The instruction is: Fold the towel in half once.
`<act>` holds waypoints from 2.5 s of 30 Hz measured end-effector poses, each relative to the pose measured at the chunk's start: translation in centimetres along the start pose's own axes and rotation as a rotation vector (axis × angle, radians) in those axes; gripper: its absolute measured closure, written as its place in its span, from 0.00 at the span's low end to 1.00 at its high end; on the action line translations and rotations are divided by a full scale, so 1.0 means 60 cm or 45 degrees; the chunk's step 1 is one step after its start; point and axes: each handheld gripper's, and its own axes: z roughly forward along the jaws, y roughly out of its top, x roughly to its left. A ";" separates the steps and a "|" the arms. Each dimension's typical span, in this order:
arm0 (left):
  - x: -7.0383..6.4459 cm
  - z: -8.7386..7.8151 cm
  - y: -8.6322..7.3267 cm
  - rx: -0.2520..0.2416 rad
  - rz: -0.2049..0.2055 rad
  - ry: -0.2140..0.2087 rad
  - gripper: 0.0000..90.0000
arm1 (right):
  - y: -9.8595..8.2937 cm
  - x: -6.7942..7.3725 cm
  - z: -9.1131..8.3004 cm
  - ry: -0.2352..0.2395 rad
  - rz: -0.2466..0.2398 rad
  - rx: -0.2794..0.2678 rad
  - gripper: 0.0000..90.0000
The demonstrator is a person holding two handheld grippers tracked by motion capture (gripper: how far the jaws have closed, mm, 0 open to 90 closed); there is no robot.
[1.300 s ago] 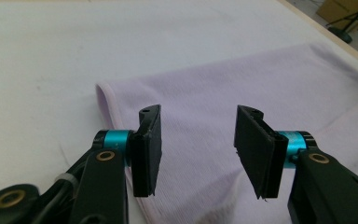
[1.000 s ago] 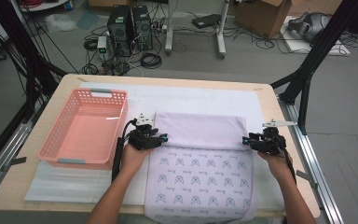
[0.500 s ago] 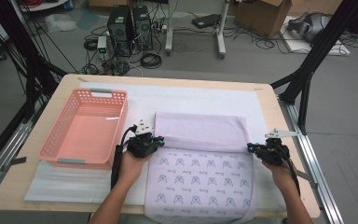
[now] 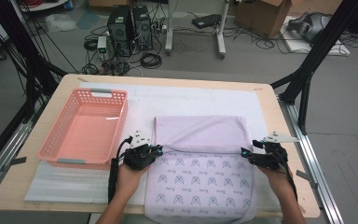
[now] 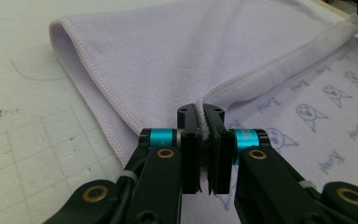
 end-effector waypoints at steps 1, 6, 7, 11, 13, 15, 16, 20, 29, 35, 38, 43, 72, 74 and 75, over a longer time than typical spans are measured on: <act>0.001 0.001 0.000 0.000 -0.003 -0.002 0.95 | 0.004 0.004 0.011 -0.019 -0.036 0.033 0.39; 0.003 -0.003 -0.002 -0.008 -0.012 -0.005 0.94 | 0.002 0.017 0.039 0.019 -0.091 0.138 0.91; 0.003 -0.005 -0.003 -0.006 -0.006 -0.006 0.95 | 0.002 0.018 0.035 0.023 -0.110 0.127 0.94; -0.003 -0.013 -0.006 -0.017 -0.003 -0.032 0.95 | -0.004 0.020 0.015 0.040 -0.092 0.092 0.95; -0.008 -0.020 -0.008 -0.033 0.006 -0.046 0.95 | -0.009 0.022 0.002 0.048 -0.074 0.055 0.95; -0.012 -0.029 -0.010 -0.045 0.009 -0.059 0.95 | -0.014 0.023 -0.011 0.060 -0.068 0.033 0.95; -0.014 -0.034 -0.011 -0.053 0.013 -0.062 0.95 | -0.017 0.025 -0.017 0.071 -0.061 0.022 0.95; -0.020 -0.052 -0.018 -0.073 0.023 -0.086 0.94 | -0.028 0.034 -0.040 0.094 -0.075 -0.017 0.95; -0.033 -0.077 -0.038 -0.069 0.044 -0.110 0.94 | -0.052 0.064 -0.072 0.105 -0.108 -0.028 0.95; -0.043 -0.086 -0.051 -0.066 0.039 -0.115 0.94 | -0.075 0.078 -0.086 0.129 -0.112 -0.029 0.95; -0.048 -0.092 -0.056 -0.070 0.040 -0.124 0.94 | -0.079 0.083 -0.091 0.136 -0.109 -0.027 0.95; -0.051 -0.102 -0.068 -0.063 0.031 -0.127 0.94 | -0.090 0.092 -0.100 0.152 -0.114 -0.023 0.95; -0.079 -0.156 -0.111 -0.027 -0.020 -0.248 0.90 | -0.140 0.127 -0.158 0.279 -0.086 0.005 0.93; -0.071 -0.154 -0.108 -0.041 -0.054 -0.241 0.72 | -0.141 0.124 -0.161 0.283 -0.061 -0.012 0.78; -0.067 -0.151 -0.105 -0.050 -0.064 -0.241 0.65 | -0.140 0.121 -0.162 0.272 -0.035 -0.031 0.74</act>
